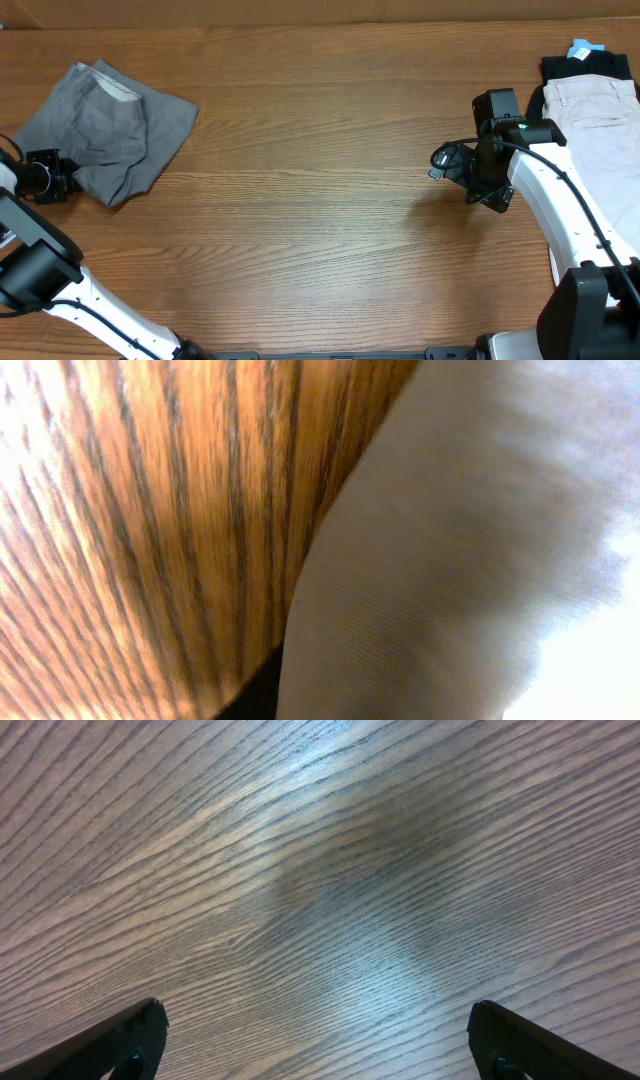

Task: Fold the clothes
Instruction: 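Drag the folded shorts to the table's back left corner with the left gripper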

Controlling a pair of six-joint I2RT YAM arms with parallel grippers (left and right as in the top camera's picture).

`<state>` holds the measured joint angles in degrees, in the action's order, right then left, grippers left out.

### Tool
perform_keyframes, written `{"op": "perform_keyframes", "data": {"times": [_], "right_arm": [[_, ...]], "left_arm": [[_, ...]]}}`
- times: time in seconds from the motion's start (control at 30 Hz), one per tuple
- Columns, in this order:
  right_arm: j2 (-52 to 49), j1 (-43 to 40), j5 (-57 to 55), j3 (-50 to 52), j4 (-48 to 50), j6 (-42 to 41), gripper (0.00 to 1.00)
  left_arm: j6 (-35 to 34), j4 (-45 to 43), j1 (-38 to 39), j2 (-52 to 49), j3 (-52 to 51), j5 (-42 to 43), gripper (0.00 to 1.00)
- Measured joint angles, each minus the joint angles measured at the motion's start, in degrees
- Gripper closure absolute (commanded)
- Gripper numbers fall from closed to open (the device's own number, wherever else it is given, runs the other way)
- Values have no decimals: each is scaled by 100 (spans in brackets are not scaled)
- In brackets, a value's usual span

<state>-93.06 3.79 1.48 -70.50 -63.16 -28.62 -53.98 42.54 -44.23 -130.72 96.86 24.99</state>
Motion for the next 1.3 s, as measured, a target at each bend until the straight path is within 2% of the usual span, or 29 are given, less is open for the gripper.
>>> {"op": "perform_keyframes", "data": {"times": [0.07, 0.27, 0.4, 0.5, 0.6, 0.7, 1.07, 1.3], "right_arm": [[0, -2, 0, 0, 0, -2, 0], [0, -2, 0, 0, 2, -2, 0], [0, 0, 0, 0, -2, 2, 0], [0, -2, -2, 0, 2, -2, 0], [0, 0, -2, 0, 0, -2, 0], [0, 0, -2, 0, -4, 0, 0], [0, -2, 0, 0, -4, -2, 0], [0, -2, 2, 0, -4, -2, 0]], "left_arm": [[-380, -26, 44, 26, -2, -17, 59], [-1139, -15, 417, 83, -20, -195, 60], [-1635, -28, 977, 103, -39, -299, 55], [-2103, -157, 1449, 118, -63, -339, 56], [-2406, -522, 1888, 118, -107, -411, 72], [-2546, -785, 2179, 116, -168, -625, 94], [-2673, -981, 2284, 118, -173, -1075, 96], [-2573, -1495, 2120, 111, -212, -1580, 96]]}}
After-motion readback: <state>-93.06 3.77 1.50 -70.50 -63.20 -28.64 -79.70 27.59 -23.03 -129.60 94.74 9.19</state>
